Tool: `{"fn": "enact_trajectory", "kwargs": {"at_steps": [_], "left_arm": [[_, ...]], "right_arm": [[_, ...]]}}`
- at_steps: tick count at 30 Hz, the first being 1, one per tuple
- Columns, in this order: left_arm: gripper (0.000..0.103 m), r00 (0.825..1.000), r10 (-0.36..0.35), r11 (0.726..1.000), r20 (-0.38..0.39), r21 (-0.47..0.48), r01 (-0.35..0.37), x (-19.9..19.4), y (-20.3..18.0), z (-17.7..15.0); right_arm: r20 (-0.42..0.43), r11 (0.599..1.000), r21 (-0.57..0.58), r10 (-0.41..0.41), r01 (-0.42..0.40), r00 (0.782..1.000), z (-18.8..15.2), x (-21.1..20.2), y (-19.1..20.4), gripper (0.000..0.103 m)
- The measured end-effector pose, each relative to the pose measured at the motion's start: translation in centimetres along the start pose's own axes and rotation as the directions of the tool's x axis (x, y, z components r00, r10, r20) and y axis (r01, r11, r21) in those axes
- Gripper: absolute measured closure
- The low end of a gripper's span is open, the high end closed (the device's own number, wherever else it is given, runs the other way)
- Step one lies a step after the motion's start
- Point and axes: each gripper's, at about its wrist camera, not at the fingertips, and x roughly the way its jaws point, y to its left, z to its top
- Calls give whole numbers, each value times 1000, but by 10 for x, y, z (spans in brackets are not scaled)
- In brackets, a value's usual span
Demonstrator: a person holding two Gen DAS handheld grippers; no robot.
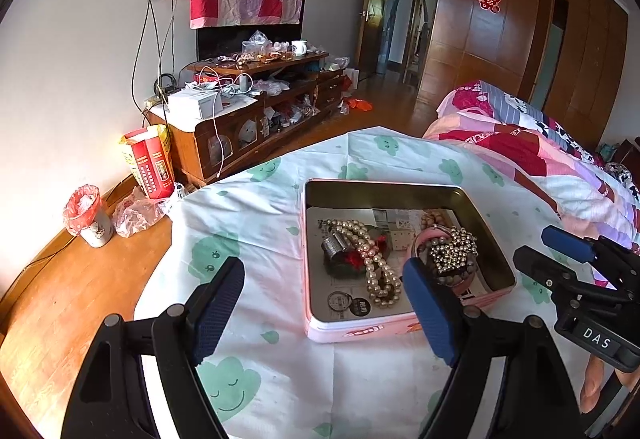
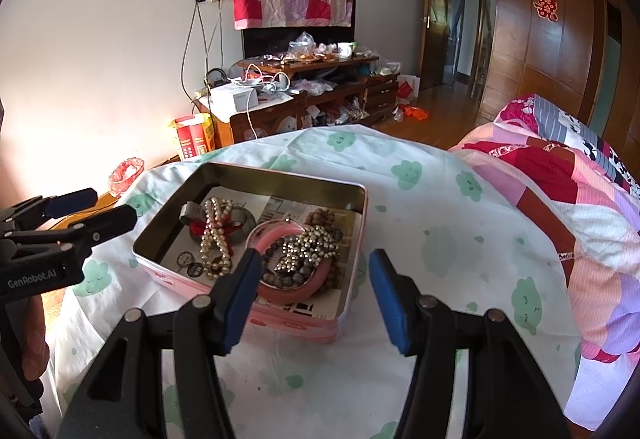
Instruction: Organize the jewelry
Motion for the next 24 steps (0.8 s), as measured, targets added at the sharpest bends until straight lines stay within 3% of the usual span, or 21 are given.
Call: {"fn": "enact_trajectory", "kwargs": {"at_steps": [24], "left_arm": [[22,1000,12,1000,-5,-2,-13,2,4,-3]], "right_arm": [[-1,1000,2,1,-1,1000,-1,-1,0,44]]}}
